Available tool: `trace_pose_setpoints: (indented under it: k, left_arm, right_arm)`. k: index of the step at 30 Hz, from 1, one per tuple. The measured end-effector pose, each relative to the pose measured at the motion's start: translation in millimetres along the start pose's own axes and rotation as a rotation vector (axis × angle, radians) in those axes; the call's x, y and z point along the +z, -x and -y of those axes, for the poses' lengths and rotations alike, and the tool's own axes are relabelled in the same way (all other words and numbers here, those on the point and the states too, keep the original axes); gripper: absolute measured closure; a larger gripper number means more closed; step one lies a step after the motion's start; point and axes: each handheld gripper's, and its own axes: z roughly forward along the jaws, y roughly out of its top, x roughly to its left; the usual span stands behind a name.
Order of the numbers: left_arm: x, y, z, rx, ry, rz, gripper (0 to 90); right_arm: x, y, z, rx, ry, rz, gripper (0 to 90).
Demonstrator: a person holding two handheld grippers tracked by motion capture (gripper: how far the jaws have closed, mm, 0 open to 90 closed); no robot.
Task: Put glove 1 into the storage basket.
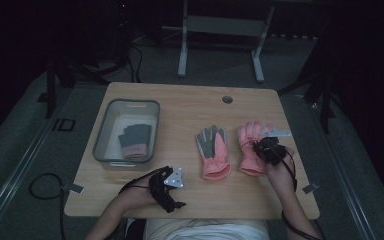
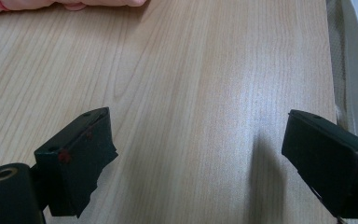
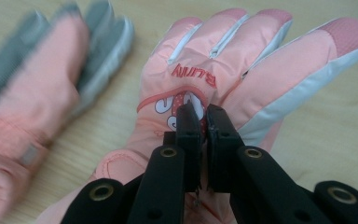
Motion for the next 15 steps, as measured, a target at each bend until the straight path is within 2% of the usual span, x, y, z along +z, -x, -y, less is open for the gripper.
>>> trace_pose_setpoints:
  k: [6,7,10,13,15]
  left_arm:
    - [-0.3,-0.2,0.1,0.001,0.001,0.000,8.5]
    - [-0.3,-0.2,0.1,0.002,0.002,-0.001,8.5]
    - [0.0,0.0,0.0,0.004,0.000,-0.001,8.5]
    - [0.1,0.2,0.0,0.003,0.000,-0.001,8.5]
    - [0.1,0.2,0.0,0.002,0.002,-0.002,8.5]
  right_arm:
    - [-28.8,-10.4,-29.4,-0.022,0.090,-0.039,85.6]
    - [-36.1,-16.5,-38.9,-0.025,0.111,-0.060,85.6]
    - [-44.6,-31.7,-50.8,-0.048,0.136,-0.087,85.6]
    - [-49.5,-50.5,-58.0,-0.084,0.150,-0.115,85.5]
    - [-50.4,-60.0,-60.3,-0.088,0.154,-0.140,85.5]
